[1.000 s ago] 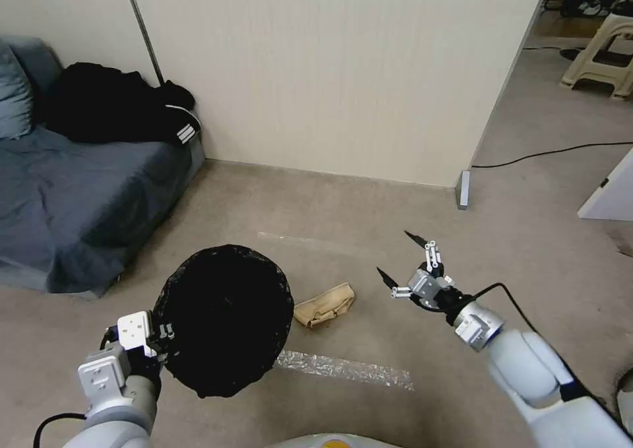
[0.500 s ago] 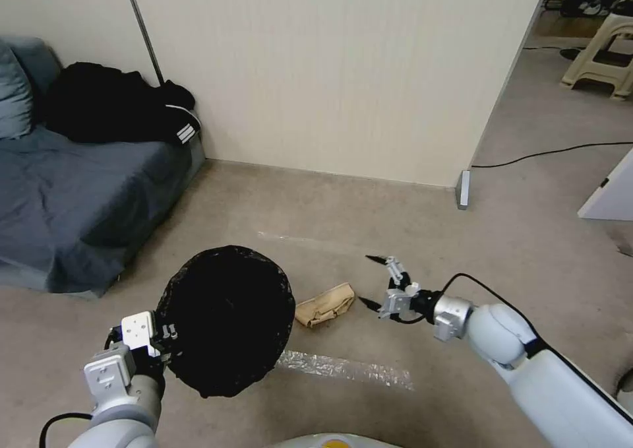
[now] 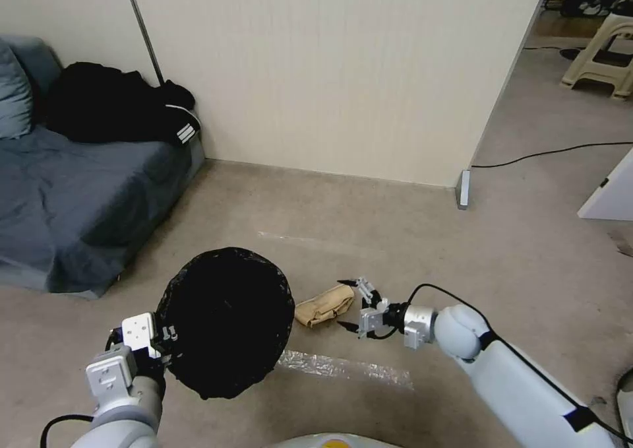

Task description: Pick up the trash bin, then pick up the garbage from the floor and place it into the trash bin.

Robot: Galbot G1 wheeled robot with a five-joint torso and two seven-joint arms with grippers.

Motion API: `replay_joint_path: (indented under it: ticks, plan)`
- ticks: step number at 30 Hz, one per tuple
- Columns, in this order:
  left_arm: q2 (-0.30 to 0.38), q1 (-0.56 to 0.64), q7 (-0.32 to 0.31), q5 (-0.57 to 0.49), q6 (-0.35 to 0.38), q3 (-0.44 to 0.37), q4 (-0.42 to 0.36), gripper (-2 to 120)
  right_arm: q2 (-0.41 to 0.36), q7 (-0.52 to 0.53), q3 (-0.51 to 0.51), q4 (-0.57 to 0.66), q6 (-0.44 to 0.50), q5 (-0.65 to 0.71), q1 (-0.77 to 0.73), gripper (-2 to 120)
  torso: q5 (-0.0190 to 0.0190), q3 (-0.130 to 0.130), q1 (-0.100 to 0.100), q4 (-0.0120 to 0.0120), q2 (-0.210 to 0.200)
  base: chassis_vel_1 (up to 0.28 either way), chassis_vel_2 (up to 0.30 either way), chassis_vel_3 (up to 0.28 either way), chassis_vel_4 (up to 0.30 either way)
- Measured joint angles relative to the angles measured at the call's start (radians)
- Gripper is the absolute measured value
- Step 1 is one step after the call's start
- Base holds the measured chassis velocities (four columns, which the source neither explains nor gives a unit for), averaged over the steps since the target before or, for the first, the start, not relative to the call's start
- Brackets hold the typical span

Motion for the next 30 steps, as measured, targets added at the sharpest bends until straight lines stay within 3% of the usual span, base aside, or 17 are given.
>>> replay_joint_path:
  ticks: [21, 30]
  plan:
    - [-0.001, 0.005, 0.0, 0.002, 0.0, -0.002, 0.002, 1, 0.185, 0.01, 0.022, -0.279, 0.084, -0.104, 0.068, 100, 0.0, 0.0, 0.0, 0.0001, 0.0, 0.0, 0.0, 0.0, 0.0]
    - [0.0, 0.013, 0.0, 0.003, 0.0, -0.005, 0.002, 1, 0.227, 0.027, 0.054, -0.4, 0.116, -0.14, 0.111, 99, 0.0001, 0.0, 0.0, 0.0, 0.0, 0.0, 0.0, 0.0, 0.0]
